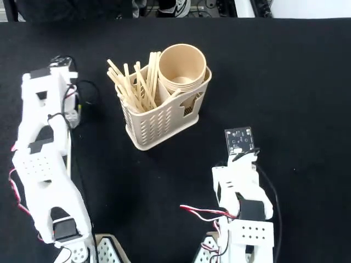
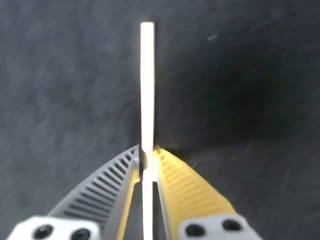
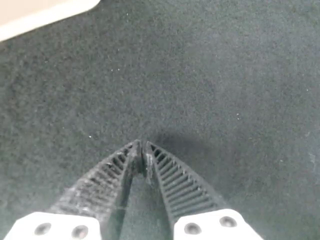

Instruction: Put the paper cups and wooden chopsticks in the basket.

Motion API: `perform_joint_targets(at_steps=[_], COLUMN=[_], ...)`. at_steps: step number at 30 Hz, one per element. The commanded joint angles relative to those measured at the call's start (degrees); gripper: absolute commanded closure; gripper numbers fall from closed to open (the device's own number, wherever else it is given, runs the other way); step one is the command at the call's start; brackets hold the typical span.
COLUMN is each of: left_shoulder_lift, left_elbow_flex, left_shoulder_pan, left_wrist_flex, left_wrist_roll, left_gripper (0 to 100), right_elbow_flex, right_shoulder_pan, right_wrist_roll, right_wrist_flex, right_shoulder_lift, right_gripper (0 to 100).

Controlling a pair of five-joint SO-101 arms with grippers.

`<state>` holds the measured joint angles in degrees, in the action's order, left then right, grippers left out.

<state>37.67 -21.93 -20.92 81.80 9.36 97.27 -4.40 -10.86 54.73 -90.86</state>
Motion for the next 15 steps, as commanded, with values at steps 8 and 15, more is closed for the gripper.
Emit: perform_joint_targets(at_steps=[8,15], left_shoulder_lift=[-12.5,-46.6], left_elbow_flex=[-19.7,-2.2], left_shoulder_pan=[2.1,10.5], left_wrist_flex=[19.3,16.3], left_wrist_roll=[-4.3,-7.0], left_gripper=[97,97], right_elbow_flex=[-0.1,-0.1], right_shoulder_pan=[0.5,0.5], right_wrist_roll=[-0.3,-0.3], right_wrist_flex=[0.2,0.2], right_shoulder_lift=[-0.6,-0.6], right_gripper=[98.6,98.6])
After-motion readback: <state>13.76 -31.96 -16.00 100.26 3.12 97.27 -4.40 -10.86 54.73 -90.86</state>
